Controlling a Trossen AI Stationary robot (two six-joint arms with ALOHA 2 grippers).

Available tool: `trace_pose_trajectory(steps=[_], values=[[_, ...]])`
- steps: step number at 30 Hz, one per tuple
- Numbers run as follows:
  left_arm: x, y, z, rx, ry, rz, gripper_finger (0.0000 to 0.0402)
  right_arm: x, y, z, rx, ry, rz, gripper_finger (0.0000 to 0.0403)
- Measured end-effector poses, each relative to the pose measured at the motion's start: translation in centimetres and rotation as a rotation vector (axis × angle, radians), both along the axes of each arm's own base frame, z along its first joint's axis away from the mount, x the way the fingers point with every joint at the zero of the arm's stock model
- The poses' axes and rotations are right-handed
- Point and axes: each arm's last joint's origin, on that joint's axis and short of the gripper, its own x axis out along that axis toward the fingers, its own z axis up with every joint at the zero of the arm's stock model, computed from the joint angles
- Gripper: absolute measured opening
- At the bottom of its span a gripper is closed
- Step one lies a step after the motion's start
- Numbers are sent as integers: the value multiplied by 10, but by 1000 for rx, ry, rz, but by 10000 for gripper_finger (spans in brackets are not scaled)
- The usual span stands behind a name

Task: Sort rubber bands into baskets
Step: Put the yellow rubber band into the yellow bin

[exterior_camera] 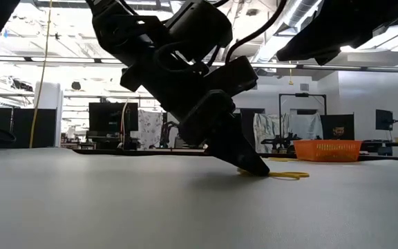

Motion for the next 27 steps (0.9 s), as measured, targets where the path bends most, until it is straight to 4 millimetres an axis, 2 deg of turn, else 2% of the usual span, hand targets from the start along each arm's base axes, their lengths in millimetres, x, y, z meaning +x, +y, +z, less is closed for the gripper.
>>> trace_pose_trajectory(steps=[4, 8, 13, 19, 22, 27], values=[[-1, -2, 6, 17, -9, -4, 3, -1, 2, 0, 0, 0, 8, 26], [-10, -7, 23, 57, 18, -21, 0, -2, 3, 0, -2, 2, 12, 26], [-27, -15, 63, 138, 38, -8, 0, -2, 3, -1, -6, 7, 12, 26], [-62, -34, 109, 233, 86, 13, 0, -3, 2, -3, -5, 26, 5, 27], [-85, -44, 135, 230, 91, 24, 0, -3, 2, -3, -4, 35, 0, 27], [-127, -65, 166, 191, 118, 25, 0, -3, 1, -4, -3, 35, -1, 27]])
